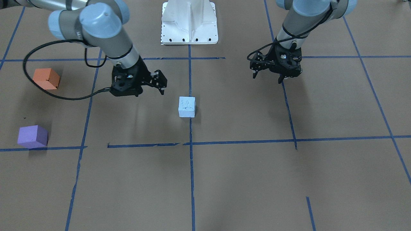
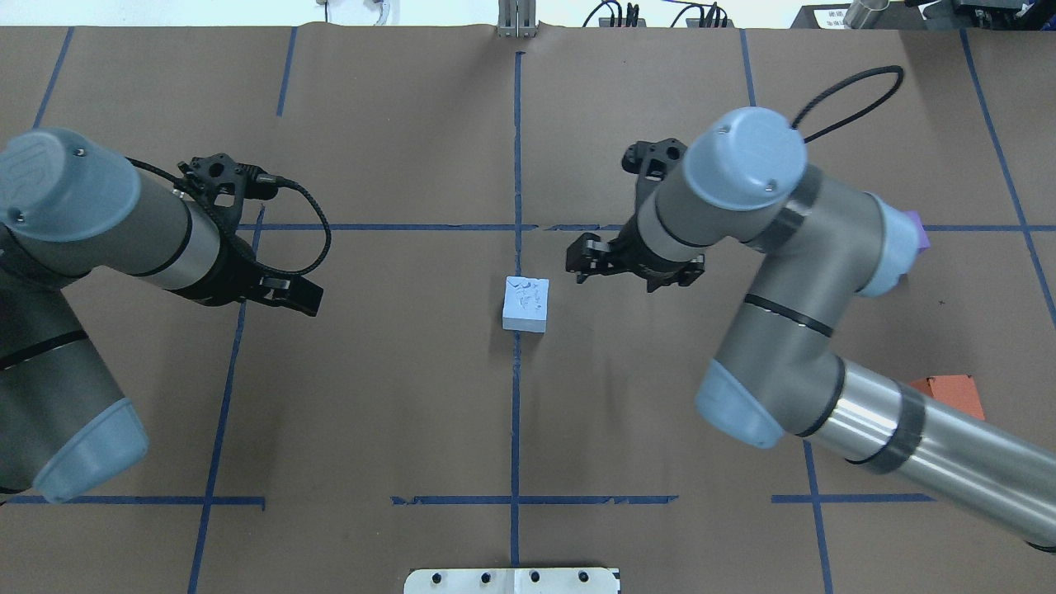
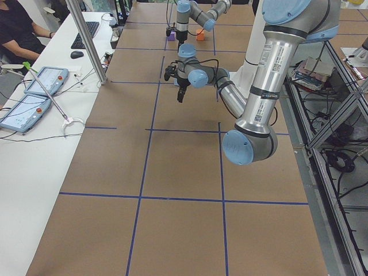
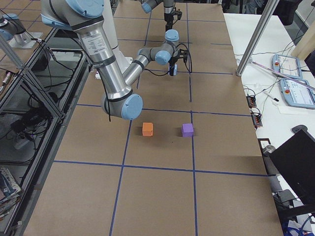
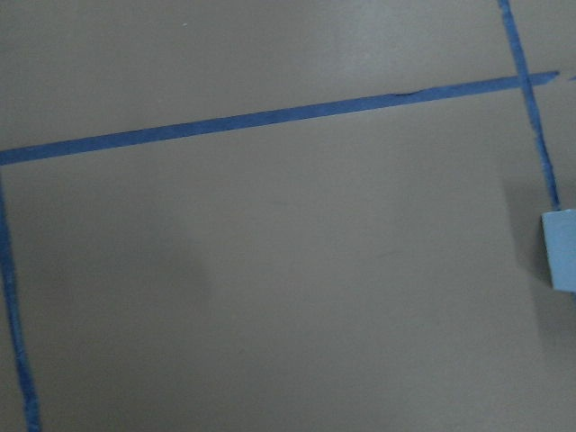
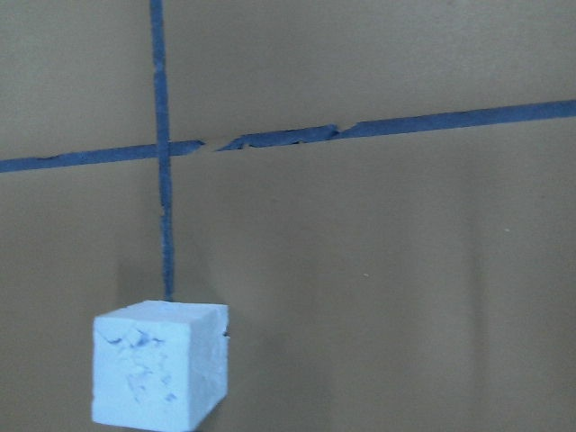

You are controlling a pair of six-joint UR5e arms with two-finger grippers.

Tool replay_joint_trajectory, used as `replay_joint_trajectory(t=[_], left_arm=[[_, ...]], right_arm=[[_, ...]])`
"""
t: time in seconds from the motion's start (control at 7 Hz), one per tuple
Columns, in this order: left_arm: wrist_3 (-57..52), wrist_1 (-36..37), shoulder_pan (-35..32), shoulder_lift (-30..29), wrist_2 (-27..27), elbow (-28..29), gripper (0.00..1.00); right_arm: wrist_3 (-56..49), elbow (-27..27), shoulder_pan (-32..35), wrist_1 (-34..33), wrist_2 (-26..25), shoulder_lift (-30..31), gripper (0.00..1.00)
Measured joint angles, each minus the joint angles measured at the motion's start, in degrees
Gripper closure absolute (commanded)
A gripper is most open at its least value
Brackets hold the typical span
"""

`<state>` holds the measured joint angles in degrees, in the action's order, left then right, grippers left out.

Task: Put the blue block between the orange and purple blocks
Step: 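Lower the right gripper onto the light blue cube and grasp it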

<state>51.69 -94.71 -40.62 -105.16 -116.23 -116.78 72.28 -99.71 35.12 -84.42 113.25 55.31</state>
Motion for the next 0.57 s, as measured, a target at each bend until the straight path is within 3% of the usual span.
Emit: replay_joint_trajectory(t=[0.29, 0.57], left_arm=[[-0.7, 0.1, -2.4, 3.9, -4.6, -1.5, 0.0], [-0.4, 0.1, -3.2, 6.2, -5.5, -2.9, 0.0]], right_arm=[[0.8, 10.5, -2.3, -2.0, -2.7, -9.9, 0.01], [0.5, 15.5, -4.8, -2.3, -7.2, -13.4, 0.01]])
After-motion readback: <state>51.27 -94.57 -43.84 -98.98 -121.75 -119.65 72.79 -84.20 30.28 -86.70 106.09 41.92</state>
